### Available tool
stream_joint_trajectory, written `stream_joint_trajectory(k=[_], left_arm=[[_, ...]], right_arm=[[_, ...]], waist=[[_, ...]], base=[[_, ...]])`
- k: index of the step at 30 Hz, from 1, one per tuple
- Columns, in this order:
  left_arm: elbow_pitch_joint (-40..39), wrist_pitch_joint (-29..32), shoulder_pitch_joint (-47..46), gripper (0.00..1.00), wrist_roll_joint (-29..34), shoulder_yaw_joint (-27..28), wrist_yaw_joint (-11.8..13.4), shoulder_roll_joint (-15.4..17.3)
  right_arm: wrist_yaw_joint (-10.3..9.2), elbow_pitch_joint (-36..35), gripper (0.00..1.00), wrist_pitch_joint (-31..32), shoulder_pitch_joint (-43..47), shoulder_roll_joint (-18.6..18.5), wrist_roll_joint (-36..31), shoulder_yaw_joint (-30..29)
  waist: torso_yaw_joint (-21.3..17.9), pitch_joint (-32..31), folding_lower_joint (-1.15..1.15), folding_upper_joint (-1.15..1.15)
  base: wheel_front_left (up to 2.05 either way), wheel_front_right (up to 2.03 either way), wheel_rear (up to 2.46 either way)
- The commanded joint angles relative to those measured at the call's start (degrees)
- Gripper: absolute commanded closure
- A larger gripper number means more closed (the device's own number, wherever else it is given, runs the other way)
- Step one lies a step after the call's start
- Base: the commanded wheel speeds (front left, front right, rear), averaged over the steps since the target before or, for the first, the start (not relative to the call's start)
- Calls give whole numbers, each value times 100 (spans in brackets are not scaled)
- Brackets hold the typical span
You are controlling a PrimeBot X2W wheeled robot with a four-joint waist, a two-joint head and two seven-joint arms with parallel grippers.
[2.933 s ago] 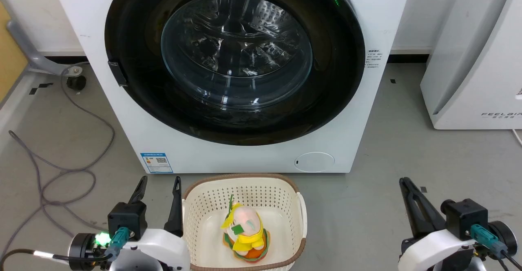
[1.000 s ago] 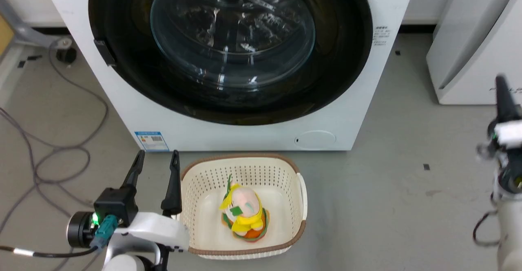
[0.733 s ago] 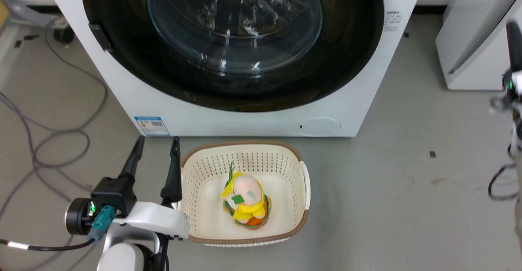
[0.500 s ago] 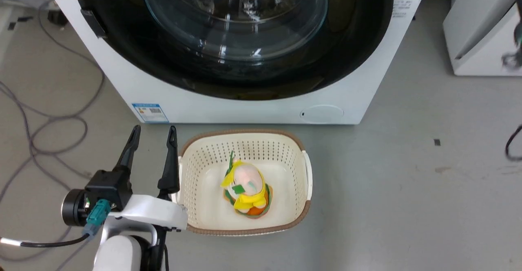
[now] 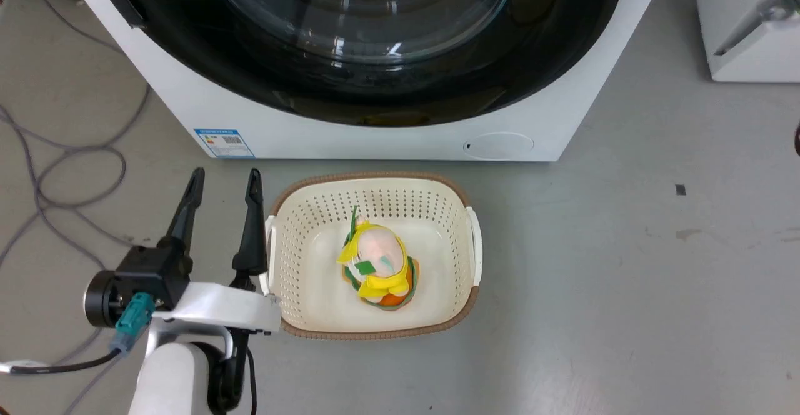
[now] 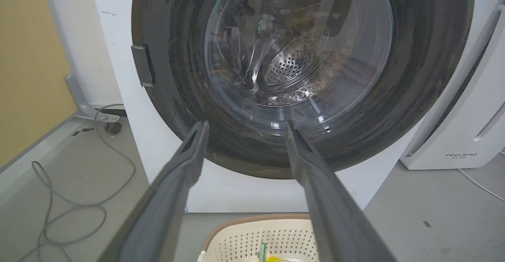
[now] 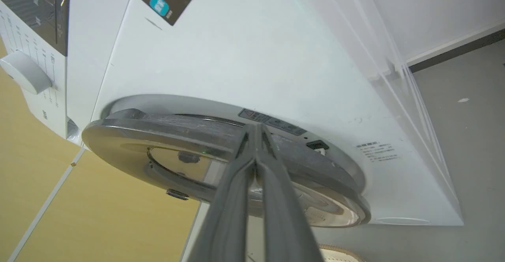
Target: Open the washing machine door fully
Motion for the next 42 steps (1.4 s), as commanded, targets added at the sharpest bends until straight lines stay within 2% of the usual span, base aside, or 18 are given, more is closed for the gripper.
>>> stream_joint_trajectory(k=[1,11,24,34,42], left_arm=[[5,-53,-120,0,-33,27,-20,27],[62,-185,-350,0,-88,87,-98,14],[132,-328,-533,0,-128,177,-190,24],[182,-331,-486,0,-85,192,-216,17],[230,-331,-455,0,-61,186,-224,5]], right_arm=[[5,107,100,76,-221,21,161,63],[5,567,100,498,-993,255,496,610],[6,1312,100,869,-1914,361,820,1123],[6,1142,100,1549,-1607,409,737,1341],[6,871,100,1961,-1264,397,832,1301]], waist=[[1,44,0,0],[39,365,0,0],[52,685,0,0],[64,582,0,0],[64,496,0,0]], base=[[0,0,0],[0,0,0],[0,0,0],[0,0,0],[0,0,0]])
